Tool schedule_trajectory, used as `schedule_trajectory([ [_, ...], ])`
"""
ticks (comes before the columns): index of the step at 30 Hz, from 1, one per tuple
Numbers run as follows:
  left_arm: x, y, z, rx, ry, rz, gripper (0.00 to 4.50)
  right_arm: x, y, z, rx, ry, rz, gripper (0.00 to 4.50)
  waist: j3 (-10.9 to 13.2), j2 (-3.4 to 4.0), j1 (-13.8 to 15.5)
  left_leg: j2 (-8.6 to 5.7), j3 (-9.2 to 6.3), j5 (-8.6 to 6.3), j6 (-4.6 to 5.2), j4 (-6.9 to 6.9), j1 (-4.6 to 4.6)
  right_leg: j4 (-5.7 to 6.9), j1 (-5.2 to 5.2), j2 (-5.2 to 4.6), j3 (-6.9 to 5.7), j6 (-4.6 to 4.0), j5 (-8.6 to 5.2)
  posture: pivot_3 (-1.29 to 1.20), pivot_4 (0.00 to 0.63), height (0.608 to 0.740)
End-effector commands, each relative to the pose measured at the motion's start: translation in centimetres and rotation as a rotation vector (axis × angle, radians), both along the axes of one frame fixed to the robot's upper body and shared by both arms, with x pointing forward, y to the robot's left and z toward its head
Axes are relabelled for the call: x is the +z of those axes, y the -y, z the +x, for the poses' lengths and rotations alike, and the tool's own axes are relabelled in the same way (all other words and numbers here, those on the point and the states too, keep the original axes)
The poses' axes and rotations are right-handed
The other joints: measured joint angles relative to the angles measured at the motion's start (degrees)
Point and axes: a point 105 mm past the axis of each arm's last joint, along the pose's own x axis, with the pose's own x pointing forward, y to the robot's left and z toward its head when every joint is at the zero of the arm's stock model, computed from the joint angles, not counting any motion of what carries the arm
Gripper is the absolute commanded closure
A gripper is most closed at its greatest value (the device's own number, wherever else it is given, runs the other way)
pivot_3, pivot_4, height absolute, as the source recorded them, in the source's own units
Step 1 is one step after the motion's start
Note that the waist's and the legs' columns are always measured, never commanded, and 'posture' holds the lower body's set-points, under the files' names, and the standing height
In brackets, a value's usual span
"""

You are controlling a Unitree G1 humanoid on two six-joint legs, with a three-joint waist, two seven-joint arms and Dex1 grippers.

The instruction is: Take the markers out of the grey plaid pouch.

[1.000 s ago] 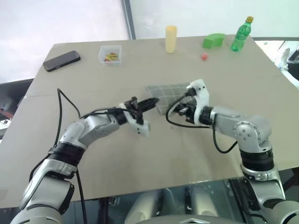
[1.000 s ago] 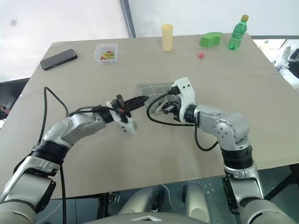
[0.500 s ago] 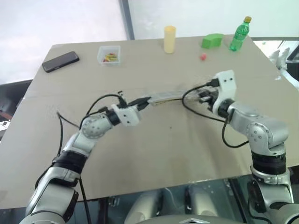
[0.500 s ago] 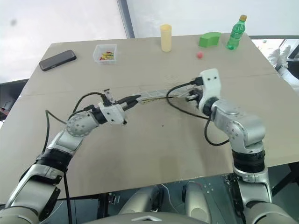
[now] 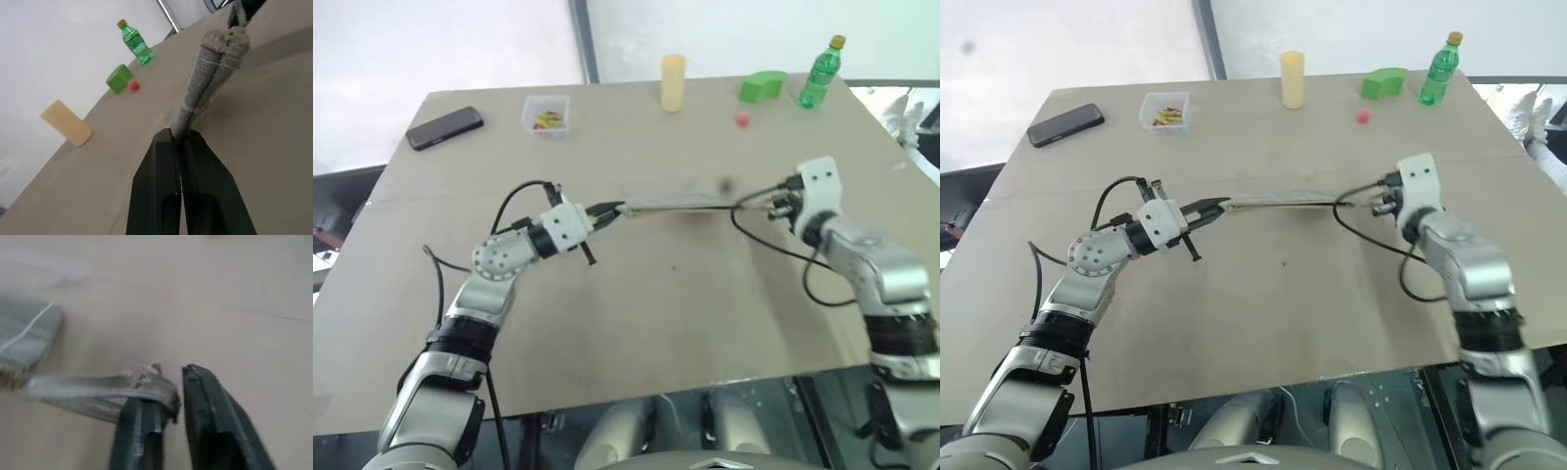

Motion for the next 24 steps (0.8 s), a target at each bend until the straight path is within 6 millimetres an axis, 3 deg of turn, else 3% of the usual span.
schedule_trajectory([
  [1, 1.7, -0.2, 0.1, 0.01, 0.051, -0.043, 4.5, 1.6, -1.5, -2.6, 0.146, -0.011, 0.008, 2.08, 0.0, 0.01, -0.09, 0.0, 0.02, 0.0, 0.0, 0.03, 0.01, 0.01, 0.01, 0.0, 0.02, 0.0, 0.0, 0.0, 0.15, 0.74],
  [7, 1.7, 0.0, 0.2, 0.012, 0.052, -0.046, 4.5, 1.8, -2.0, -7.6, 0.277, -0.129, 0.11, 2.08, -0.01, 0.01, 0.26, 0.08, -0.01, -0.02, 0.01, 0.19, 0.01, 0.07, 0.08, 0.05, -0.02, -0.03, 0.03, 0.0, 0.15, 0.74],
  [9, 1.7, 0.0, 0.2, 0.01, 0.054, -0.043, 4.5, 1.8, -1.9, -8.3, 0.276, -0.145, 0.15, 2.08, -0.01, 0.01, 0.58, 0.08, -0.02, -0.03, 0.03, 0.22, 0.02, 0.05, 0.13, 0.05, -0.03, -0.04, 0.04, 0.0, 0.15, 0.74],
  [11, 1.7, -0.1, 0.3, 0.01, 0.06, -0.039, 4.5, 2.0, -2.4, -9.0, 0.292, -0.152, 0.263, 2.59, -0.02, -0.01, 0.66, 0.08, 0.0, -0.03, 0.04, 0.26, 0.02, 0.05, 0.14, 0.05, -0.02, -0.04, 0.07, 0.0, 0.15, 0.74],
  [13, 1.8, 0.0, 0.2, 0.004, 0.071, -0.032, 4.5, 2.7, -4.3, -9.4, 0.352, -0.127, 0.35, 3.28, -0.02, -0.01, 0.64, 0.11, 0.04, -0.04, 0.04, 0.28, 0.03, 0.05, 0.16, 0.08, 0.02, -0.05, 0.12, 0.0, 0.15, 0.74],
  [15, 1.9, 0.0, 0.1, -0.002, 0.073, -0.032, 4.5, 3.9, -6.6, -8.8, 0.396, -0.068, 0.435, 4.27, -0.01, 0.01, 0.54, 0.24, 0.06, -0.04, 0.03, 0.32, 0.04, 0.05, 0.16, 0.23, 0.05, -0.13, 0.17, 0.0, 0.15, 0.74],
  [16, 1.9, 0.1, 0.1, -0.005, 0.074, -0.032, 4.5, 4.4, -7.5, -8.4, 0.405, -0.052, 0.468, 4.39, -0.01, 0.01, 0.38, 0.27, 0.07, -0.03, 0.03, 0.32, 0.05, 0.06, 0.16, 0.27, 0.06, -0.17, 0.2, 0.0, 0.15, 0.74],
  [19, 1.9, 0.1, 0.0, -0.012, 0.076, -0.027, 4.5, 4.6, -9.8, -6.9, 0.4, -0.055, 0.503, 4.39, -0.04, 0.05, 0.03, 0.35, 0.12, -0.02, 0.0, 0.32, 0.11, 0.11, 0.12, 0.39, 0.14, -0.26, 0.3, 0.0, 0.15, 0.74],
  [24, 1.9, 0.2, -0.3, -0.02, 0.079, -0.022, 4.5, 3.1, -10.9, -4.7, 0.349, -0.098, 0.506, 4.39, -0.04, 0.05, 0.32, 0.29, 0.11, -0.02, 0.01, 0.33, 0.07, 0.05, 0.07, 0.42, 0.09, -0.26, 0.3, 0.0, 0.15, 0.74],
])
